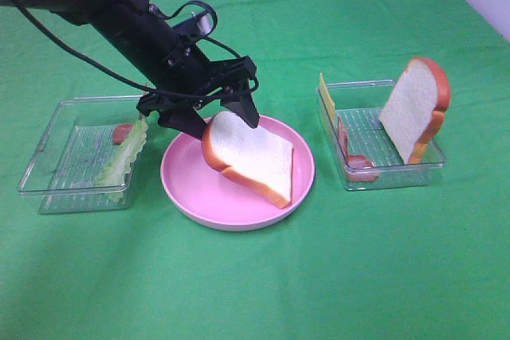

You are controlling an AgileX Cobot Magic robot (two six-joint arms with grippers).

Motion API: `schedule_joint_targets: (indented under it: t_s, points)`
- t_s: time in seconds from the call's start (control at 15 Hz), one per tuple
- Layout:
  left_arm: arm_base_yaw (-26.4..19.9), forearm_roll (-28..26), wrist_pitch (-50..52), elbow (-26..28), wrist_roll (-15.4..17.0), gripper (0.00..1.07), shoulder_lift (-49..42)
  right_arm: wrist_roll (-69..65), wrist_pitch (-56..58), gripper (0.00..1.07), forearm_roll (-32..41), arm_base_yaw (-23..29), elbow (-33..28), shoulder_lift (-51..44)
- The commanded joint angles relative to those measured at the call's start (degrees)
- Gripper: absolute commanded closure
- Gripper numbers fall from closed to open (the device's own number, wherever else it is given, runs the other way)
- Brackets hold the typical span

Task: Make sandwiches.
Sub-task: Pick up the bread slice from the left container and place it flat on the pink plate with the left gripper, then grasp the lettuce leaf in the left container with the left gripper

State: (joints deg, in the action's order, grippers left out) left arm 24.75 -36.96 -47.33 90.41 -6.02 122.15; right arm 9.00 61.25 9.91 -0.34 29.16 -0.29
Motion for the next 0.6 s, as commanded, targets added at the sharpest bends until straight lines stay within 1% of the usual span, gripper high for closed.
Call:
schedule_joint_targets:
  t_s: [0.07, 0.13, 0.2, 0.27, 0.33, 0.4, 0.47, 0.6]
  points:
    - [0.23, 5.33, -0.40, 0.40, 3.50, 0.32, -4.07, -0.06, -0.46, 0.37, 0.06, -0.29, -0.06, -0.92]
    - [0.17, 7.16, -0.63, 0.40, 4.70, 0.32, -5.50, -0.06, -0.46, 0.37, 0.06, -0.29, -0.06, -0.92]
    - [-0.06, 11.46, -2.29, 0.40, 8.14, 0.32, -9.17, -0.06, -0.46, 0.37, 0.06, -0.29, -0.06, -0.92]
    - [-0.06, 12.38, -3.27, 0.40, 8.88, 0.32, -10.08, -0.06, -0.46, 0.37, 0.06, -0.29, -0.06, -0.92]
    - [-0.06, 14.78, -5.21, 0.40, 10.31, 0.32, -11.46, -0.06, -0.46, 0.37, 0.06, -0.29, -0.06, -0.92]
    - [-0.06, 18.05, -7.96, 0.40, 12.72, 0.32, -13.12, -0.06, -0.46, 0.37, 0.06, -0.29, -0.06, -0.92]
    - [-0.06, 19.82, -9.57, 0.40, 14.09, 0.32, -13.75, -0.06, -0.46, 0.37, 0.06, -0.29, -0.06, -0.92]
    - [-0.06, 26.99, -15.81, 0.40, 19.65, 0.32, -15.70, -0.06, -0.46, 0.37, 0.06, -0.29, -0.06, -0.92]
